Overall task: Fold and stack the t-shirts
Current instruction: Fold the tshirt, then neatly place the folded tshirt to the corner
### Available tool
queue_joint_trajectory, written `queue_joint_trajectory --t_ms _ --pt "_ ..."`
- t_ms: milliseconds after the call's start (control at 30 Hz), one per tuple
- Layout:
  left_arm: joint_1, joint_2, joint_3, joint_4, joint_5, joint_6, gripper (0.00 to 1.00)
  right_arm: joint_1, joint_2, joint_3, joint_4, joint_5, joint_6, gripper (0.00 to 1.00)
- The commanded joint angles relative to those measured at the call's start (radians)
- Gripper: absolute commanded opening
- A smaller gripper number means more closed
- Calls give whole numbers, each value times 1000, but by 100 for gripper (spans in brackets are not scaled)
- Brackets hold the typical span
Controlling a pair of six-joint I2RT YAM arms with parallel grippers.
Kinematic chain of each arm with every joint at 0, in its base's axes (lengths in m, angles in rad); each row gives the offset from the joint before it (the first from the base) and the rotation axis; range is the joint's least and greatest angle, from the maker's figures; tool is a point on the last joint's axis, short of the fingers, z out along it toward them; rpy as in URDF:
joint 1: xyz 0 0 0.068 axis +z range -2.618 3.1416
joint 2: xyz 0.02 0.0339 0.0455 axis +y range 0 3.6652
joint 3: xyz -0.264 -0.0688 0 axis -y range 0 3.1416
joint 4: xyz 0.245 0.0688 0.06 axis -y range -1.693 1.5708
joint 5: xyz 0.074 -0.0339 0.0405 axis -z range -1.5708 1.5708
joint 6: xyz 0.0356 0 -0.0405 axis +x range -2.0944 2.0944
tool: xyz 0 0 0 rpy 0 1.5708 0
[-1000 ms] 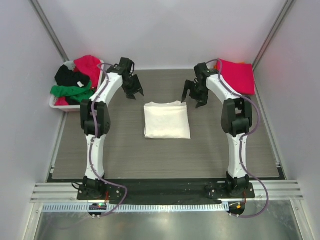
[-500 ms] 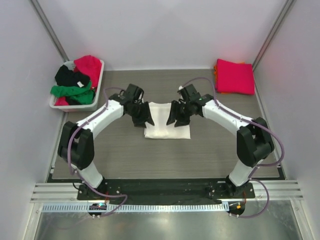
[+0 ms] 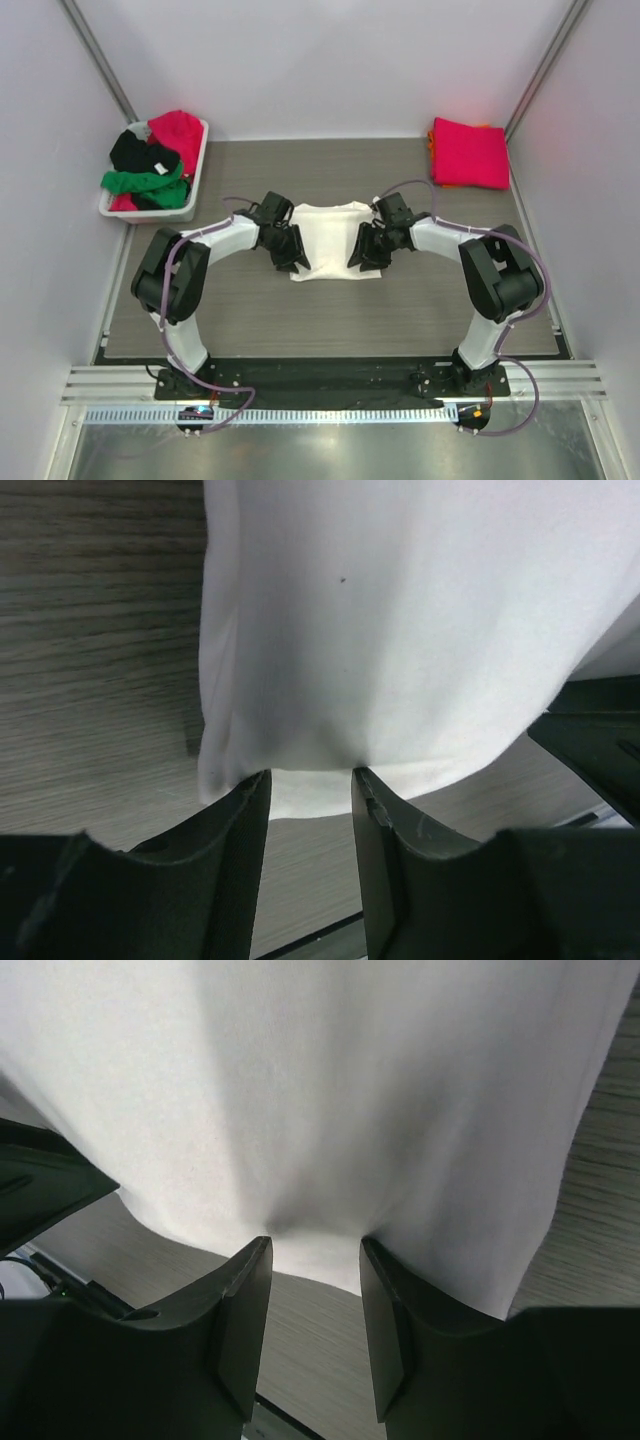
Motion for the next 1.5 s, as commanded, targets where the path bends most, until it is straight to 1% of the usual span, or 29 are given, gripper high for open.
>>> queue_joint_trajectory --t_ms 0,133,200,233,300,333,367,400,467,500,567,600,700,733,767,833,933,967,1067,1100,1167,1367,1467 --pt "8 3 -22 -65 -264 83 40 -19 -12 -103 -15 92 -58 47" --pt "8 2 7 -174 -421 141 40 -24 -30 -145 -15 90 -59 47" --pt "7 -1 22 -211 -455 164 40 -24 -47 -166 -15 93 -52 47" --pt "8 -8 31 -246 -504 169 40 -26 -55 -168 -21 93 -52 47" --pt "7 -46 60 -284 -570 175 41 -24 -90 -153 -69 93 -54 50" --pt "7 -57 79 -332 -602 191 41 -24 -107 -141 -96 99 -60 54" --pt "8 -68 121 -350 -657 202 42 -24 -124 -125 -152 103 -63 66" --pt "8 -79 145 -372 -679 215 43 -24 -165 -89 -180 100 -69 73" --pt "8 -89 203 -442 -710 239 45 -24 -208 -43 -238 119 -92 82" --pt "7 -96 246 -461 -717 245 45 -24 -243 9 -293 130 -101 92" --pt "7 -134 275 -496 -714 250 46 -26 -271 56 -341 176 -123 100" --pt "5 -152 284 -501 -695 250 47 -32 -279 95 -350 191 -131 100" --pt "5 -226 278 -521 -649 248 47 -73 -276 143 -351 198 -155 100" --pt "2 -244 262 -528 -639 250 47 -113 -256 154 -352 184 -164 100" --pt "4 -288 248 -533 -633 253 47 -131 -241 162 -338 154 -187 100" --pt "4 -338 197 -533 -619 256 47 -165 -207 191 -322 141 -216 98" --pt "4 -436 144 -533 -605 248 47 -203 -118 224 -265 98 -262 94" --pt "2 -480 108 -531 -601 245 47 -214 -72 234 -231 63 -269 90" --pt "4 -537 44 -530 -602 232 47 -239 2 275 -171 18 -276 86" --pt "4 -568 32 -530 -601 225 47 -243 46 290 -156 -12 -278 85" --pt "4 -594 5 -533 -607 218 47 -246 83 307 -107 -42 -289 85" --pt "4 -683 -41 -522 -619 212 46 -256 250 398 -72 -35 -296 84" --pt "5 -731 -82 -501 -638 210 46 -257 325 427 -32 -54 -281 82"
